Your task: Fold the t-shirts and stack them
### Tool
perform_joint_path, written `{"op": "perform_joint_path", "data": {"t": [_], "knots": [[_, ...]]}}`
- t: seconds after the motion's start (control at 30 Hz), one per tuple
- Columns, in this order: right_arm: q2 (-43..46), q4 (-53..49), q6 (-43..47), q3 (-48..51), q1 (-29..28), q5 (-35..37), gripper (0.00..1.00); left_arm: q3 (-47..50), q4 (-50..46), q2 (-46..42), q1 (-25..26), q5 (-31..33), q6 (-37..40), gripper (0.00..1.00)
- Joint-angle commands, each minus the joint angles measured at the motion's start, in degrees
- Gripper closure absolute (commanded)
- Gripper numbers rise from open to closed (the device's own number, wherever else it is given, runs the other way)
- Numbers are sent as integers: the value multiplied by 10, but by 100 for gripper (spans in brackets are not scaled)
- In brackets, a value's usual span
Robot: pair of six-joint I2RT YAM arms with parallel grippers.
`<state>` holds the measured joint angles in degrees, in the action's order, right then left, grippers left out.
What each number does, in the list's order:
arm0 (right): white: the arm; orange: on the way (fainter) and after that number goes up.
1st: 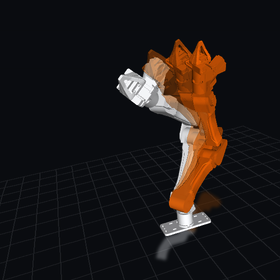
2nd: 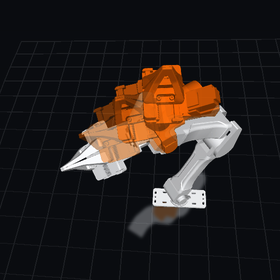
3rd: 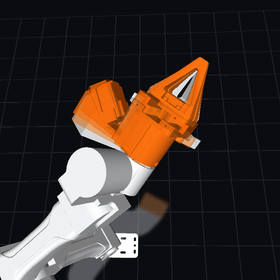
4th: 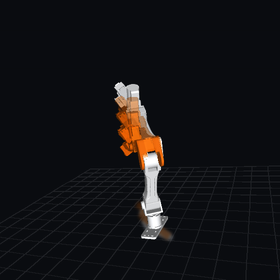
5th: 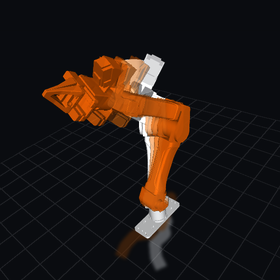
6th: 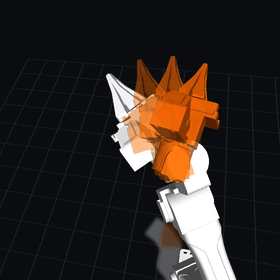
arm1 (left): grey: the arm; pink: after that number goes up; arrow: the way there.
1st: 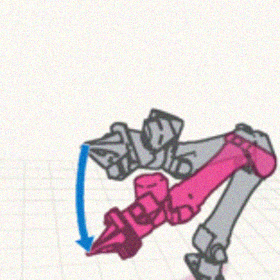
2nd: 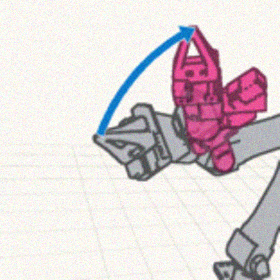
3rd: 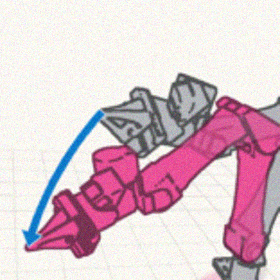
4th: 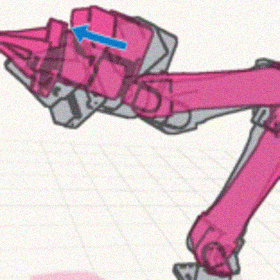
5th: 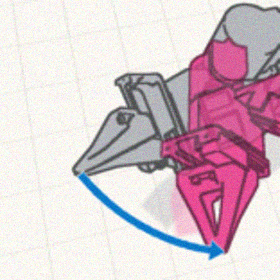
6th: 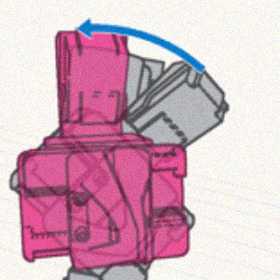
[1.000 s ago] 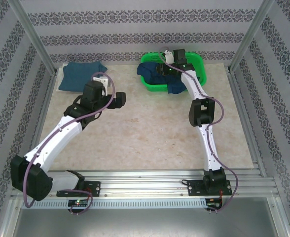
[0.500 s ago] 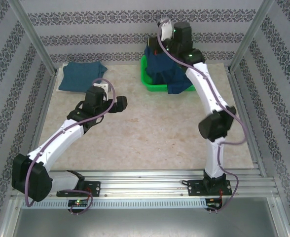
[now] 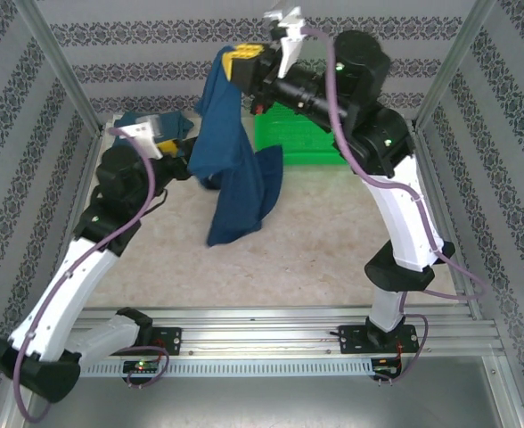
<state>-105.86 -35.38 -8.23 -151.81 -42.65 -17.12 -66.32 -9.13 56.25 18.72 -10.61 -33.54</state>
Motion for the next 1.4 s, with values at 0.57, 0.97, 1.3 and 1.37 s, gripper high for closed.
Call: {"op": "perform_joint_path", "data": {"t": [0.57,0.97,1.3,1.37], "knots": [[-71,-97,58,-51,47,89,100,82,85,9,-101,-166,-72,0],[-252,-31,-120,63,-71,32,100,217,-208,-187,-140,59,-79,0],[-423,-59,-185,-62,-28,-110,24,256,-239,-167,-145,106,-53,0],[-342,-54,-141,48,-21,-61,12,269,-227,-147,-145,91,-57,0]]}}
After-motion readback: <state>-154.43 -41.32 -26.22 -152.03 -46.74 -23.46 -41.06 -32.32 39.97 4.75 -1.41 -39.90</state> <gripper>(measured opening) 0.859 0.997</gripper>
